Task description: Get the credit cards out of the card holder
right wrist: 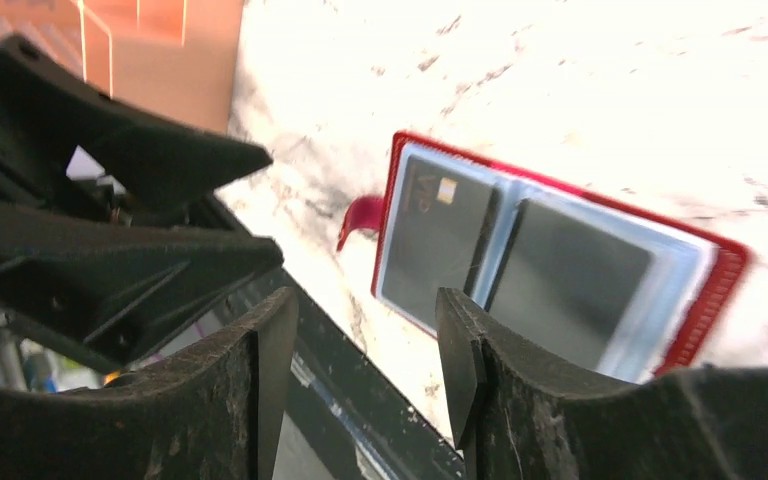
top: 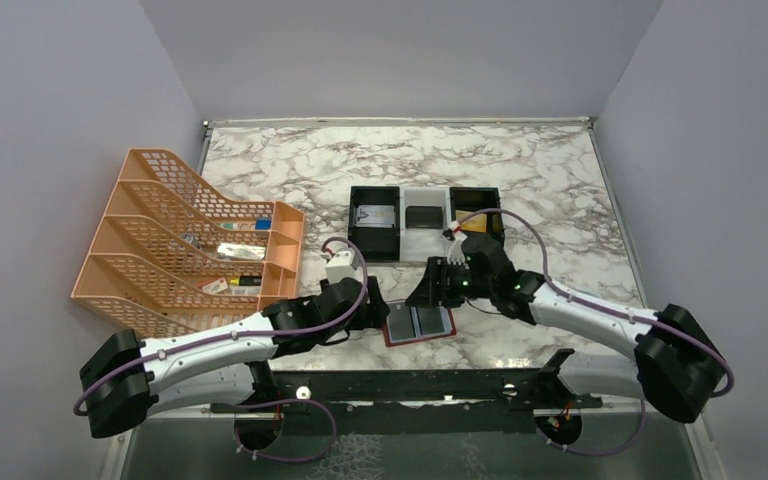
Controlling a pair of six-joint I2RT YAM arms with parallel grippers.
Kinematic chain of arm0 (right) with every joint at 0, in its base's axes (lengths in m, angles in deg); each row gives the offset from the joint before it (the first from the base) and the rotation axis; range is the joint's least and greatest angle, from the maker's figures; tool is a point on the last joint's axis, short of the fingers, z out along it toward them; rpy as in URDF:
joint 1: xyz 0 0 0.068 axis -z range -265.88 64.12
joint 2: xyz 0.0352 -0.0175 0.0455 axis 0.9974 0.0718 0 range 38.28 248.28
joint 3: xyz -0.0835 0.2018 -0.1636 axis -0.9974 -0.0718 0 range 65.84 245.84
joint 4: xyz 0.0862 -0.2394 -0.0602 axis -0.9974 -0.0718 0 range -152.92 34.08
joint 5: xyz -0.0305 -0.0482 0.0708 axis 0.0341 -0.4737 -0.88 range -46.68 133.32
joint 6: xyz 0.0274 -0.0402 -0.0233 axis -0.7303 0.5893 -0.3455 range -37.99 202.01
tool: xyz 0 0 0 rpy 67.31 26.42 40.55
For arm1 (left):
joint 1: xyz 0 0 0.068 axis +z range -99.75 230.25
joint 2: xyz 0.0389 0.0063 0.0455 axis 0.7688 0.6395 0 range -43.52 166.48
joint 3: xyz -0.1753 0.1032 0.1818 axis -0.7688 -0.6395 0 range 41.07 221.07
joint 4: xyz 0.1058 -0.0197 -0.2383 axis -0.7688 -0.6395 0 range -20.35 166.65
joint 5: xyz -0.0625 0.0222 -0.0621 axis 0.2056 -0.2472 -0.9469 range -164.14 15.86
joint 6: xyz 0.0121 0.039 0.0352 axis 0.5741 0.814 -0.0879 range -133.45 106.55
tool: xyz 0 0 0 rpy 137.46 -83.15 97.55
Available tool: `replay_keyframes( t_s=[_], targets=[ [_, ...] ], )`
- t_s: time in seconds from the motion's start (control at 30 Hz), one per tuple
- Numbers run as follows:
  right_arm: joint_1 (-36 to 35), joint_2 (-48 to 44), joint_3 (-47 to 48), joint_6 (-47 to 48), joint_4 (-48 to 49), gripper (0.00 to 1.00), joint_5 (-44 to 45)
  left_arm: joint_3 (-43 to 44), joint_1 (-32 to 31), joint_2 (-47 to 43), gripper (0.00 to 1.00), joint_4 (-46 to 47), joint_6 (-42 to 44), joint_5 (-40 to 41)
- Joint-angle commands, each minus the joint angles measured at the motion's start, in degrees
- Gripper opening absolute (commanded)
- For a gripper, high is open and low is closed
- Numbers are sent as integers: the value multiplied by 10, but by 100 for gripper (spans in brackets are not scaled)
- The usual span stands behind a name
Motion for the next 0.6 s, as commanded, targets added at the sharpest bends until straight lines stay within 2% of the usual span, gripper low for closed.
replay_keyframes(
  t_s=[0.0, 0.2, 0.3, 0.47, 0.57],
  targets=[
    [0, -58, -3, 3, -47, 55, 151, 41, 2, 18, 74, 49, 24, -37],
    [0, -150, -63, -29, -55, 57, 265, 49, 2, 60, 73, 121, 1, -130],
    [-1, -194, -92, -46, -55, 58, 294, 38, 1, 82, 71, 158, -10, -163],
    [-1, -246, -138, -72, -13, 58, 260, 40, 1, 137, 68, 195, -5, -174],
    [-1, -251, -171, -59, 71, 60, 190, 37, -5, 163, 62, 203, -9, -139]
  ],
)
